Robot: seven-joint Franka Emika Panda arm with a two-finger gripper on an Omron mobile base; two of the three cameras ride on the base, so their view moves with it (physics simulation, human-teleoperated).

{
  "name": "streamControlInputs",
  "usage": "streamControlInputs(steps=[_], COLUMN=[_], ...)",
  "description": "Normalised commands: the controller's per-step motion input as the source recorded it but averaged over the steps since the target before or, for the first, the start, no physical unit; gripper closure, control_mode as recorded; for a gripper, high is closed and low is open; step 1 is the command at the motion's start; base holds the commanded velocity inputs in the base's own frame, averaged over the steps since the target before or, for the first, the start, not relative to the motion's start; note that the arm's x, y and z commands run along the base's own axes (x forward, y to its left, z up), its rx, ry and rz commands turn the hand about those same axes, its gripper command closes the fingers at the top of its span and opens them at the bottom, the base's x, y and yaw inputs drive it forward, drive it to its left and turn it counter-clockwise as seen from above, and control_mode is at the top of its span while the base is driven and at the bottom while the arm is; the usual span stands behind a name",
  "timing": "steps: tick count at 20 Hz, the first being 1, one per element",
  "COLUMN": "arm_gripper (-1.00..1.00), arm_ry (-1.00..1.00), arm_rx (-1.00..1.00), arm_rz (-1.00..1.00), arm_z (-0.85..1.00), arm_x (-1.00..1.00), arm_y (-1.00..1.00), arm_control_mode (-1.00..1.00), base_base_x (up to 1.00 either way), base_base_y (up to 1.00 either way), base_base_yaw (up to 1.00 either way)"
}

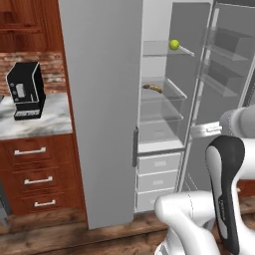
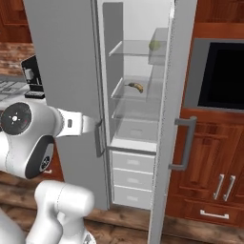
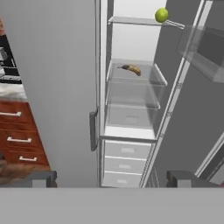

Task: Retrieve the pear and banana from the fridge and place them into the bowl on the dining table.

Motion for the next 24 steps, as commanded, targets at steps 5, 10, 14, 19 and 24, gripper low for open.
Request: streamControlInputs(steps=[5,10,14,19,24], arm_gripper=[-1.00,-1.00,-1.00,-1.00,-1.00], arm_ry=[0.00,0.00,0.00,0.00,0.00], arm_rx=[0.00,0.00,0.00,0.00,0.00], arm_rz=[0.00,0.00,0.00,0.00,0.00], arm_z=[0.00,0.00,0.00,0.00,0.00], arm_x=[0.00,0.00,0.00,0.00,0.00], arm_y=[0.00,0.00,0.00,0.00,0.00], arm_control_mode=[1.00,1.00,1.00,1.00,1.00], base_base_x=[0.22,0.43,0.61,0.55,0.45], base_base_y=[0.00,0.00,0.00,0.00,-0.03], base_base_yaw=[-0.09,-0.08,-0.07,-0.06,-0.06])
